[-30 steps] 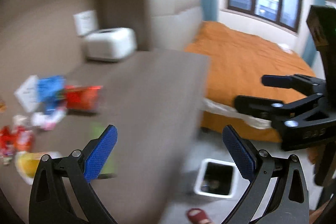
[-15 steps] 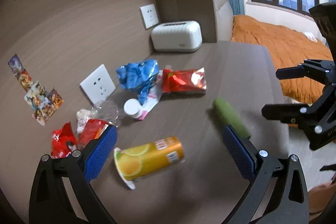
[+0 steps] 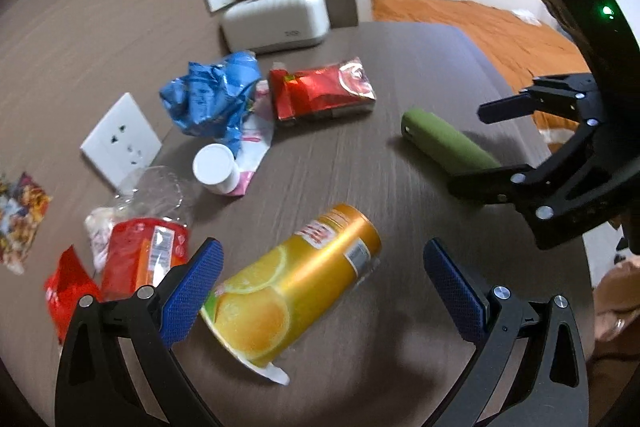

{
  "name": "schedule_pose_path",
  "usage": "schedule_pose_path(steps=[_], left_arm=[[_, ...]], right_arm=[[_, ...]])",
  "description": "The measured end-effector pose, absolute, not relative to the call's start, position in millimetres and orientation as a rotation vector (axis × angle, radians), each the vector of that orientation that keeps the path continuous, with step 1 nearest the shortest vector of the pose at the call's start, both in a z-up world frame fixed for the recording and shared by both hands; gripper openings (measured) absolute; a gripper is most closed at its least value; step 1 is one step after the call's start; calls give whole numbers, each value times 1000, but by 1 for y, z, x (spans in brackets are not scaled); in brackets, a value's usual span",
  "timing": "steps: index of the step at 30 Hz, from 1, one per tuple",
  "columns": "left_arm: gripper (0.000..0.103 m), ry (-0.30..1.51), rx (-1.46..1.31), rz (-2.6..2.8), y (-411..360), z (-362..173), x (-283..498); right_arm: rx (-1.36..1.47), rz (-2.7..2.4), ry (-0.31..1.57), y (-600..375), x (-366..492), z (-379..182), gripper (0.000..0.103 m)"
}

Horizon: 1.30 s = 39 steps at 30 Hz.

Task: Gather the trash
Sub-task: 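Grasp the yellow chip can with the left tool while the right grasps the green lighter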

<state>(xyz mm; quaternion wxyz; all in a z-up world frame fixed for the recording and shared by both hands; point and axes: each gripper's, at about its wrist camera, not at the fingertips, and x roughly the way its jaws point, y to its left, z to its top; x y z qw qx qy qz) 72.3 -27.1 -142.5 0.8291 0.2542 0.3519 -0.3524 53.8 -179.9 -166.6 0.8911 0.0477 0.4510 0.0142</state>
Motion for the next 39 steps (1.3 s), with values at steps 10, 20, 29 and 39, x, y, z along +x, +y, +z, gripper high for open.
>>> schedule_pose_path(steps=[10, 20, 29, 39], left_arm=[[72, 873, 436, -825, -1, -164, 99], [45, 866, 341, -754, 3, -153, 89], [45, 825, 176, -693, -20, -107, 61], [45, 790, 235, -800, -111, -86, 9]], right_arm=[[28, -17, 929, -157, 61, -176, 46], [69, -23, 894, -164, 53, -158, 27], [168, -13, 788, -194, 19, -125, 27], [220, -107, 707, -267, -44, -98, 27]])
